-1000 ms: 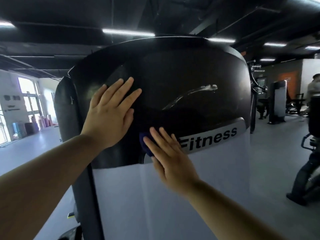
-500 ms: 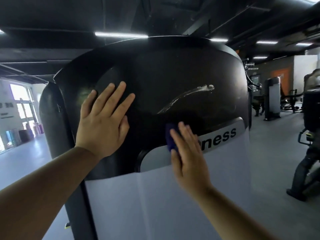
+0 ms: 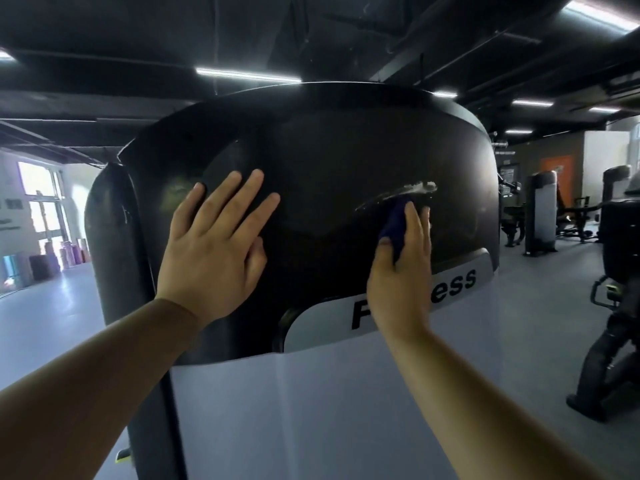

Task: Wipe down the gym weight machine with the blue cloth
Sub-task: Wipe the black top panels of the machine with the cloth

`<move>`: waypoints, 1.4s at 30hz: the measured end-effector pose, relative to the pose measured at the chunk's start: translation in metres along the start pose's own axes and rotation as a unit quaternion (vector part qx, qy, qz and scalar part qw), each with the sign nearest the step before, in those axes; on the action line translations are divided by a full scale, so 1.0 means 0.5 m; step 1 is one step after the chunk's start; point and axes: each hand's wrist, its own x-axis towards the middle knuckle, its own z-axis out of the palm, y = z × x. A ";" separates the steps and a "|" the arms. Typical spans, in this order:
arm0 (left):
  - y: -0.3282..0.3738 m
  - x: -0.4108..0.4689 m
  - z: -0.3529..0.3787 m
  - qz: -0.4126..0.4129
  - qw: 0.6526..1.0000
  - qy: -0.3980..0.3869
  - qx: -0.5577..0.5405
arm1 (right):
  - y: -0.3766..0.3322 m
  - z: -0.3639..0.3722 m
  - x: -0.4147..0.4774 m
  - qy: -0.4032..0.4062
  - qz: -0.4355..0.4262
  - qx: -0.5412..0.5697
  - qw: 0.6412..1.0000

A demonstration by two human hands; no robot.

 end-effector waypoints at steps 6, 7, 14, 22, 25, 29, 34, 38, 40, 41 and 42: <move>0.001 0.000 0.000 -0.007 1.000 0.009 -0.018 | 0.009 -0.006 -0.015 -0.214 -0.391 -0.203 0.872; 0.002 0.001 0.000 -0.009 1.000 0.014 -0.025 | 0.020 -0.015 0.004 -0.199 -0.387 -0.197 0.879; 0.004 -0.001 -0.002 -0.026 0.997 0.033 -0.057 | -0.050 0.030 -0.009 -0.090 -0.153 -0.100 0.979; -0.044 -0.025 -0.028 -0.173 0.983 -0.007 -0.064 | -0.086 0.019 0.071 -0.073 -0.133 -0.018 0.988; -0.061 -0.036 -0.030 -0.171 0.983 -0.029 -0.063 | -0.139 0.066 0.031 -0.162 -0.239 -0.094 0.953; -0.074 -0.038 -0.035 -0.154 0.985 -0.046 -0.069 | -0.136 0.058 0.066 -0.296 -0.473 -0.182 0.809; -0.082 -0.045 -0.042 -0.146 0.986 -0.055 -0.063 | -0.178 0.055 0.134 -0.065 -0.120 -0.008 0.991; -0.083 -0.041 -0.040 -0.148 0.985 -0.052 -0.074 | -0.190 0.103 0.056 -0.225 -0.409 -0.143 0.873; -0.086 -0.034 -0.042 -0.143 0.986 -0.046 -0.073 | -0.178 0.088 0.082 -0.299 -0.503 -0.191 0.788; -0.088 -0.031 -0.043 -0.140 0.987 -0.043 -0.073 | -0.175 0.083 0.109 -0.272 -0.499 -0.184 0.802; -0.090 -0.028 -0.044 -0.139 0.987 -0.039 -0.073 | -0.177 0.077 0.135 -0.222 -0.450 -0.154 0.851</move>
